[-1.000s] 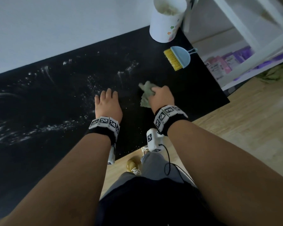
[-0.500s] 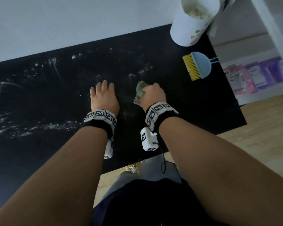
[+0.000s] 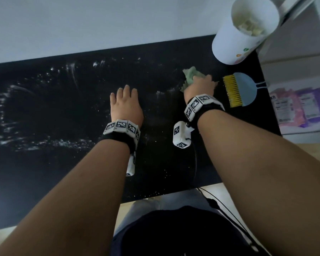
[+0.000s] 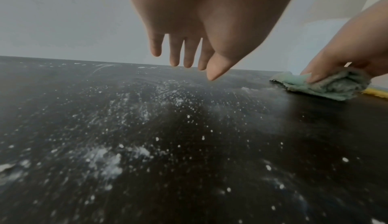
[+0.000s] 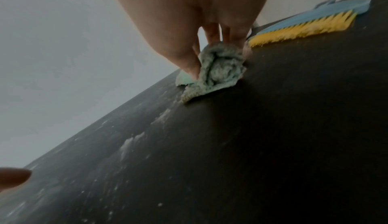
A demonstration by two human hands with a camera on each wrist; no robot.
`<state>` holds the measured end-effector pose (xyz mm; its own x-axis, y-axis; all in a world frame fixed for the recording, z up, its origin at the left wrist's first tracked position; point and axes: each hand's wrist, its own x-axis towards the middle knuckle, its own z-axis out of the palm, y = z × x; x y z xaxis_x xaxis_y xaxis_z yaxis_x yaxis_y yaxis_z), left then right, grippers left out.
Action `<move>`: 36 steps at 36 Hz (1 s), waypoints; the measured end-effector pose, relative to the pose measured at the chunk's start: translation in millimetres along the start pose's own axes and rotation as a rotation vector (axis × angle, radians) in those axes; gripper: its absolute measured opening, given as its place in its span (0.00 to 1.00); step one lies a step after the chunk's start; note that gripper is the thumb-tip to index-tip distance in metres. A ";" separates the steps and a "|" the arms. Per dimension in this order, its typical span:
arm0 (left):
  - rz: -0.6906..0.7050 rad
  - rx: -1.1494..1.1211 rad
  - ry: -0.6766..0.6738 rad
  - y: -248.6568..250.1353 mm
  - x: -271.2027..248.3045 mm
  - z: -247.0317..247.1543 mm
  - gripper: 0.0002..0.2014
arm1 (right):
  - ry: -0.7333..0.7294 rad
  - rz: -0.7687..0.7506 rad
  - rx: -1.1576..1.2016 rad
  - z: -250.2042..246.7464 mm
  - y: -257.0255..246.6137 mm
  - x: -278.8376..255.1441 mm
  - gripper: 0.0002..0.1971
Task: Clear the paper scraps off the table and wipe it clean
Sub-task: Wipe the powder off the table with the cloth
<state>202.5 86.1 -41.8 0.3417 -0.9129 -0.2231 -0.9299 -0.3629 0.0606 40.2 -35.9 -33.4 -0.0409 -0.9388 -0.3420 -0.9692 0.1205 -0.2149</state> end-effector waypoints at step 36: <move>-0.139 -0.022 0.019 -14.7 20.3 -1.7 0.26 | -0.040 -0.271 0.075 11.9 -33.6 12.2 0.16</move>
<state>223.3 72.5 -45.6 0.4694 -0.8571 -0.2122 -0.8704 -0.4896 0.0523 75.2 -47.6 -41.2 0.2285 -0.9266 -0.2987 -0.9227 -0.1083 -0.3700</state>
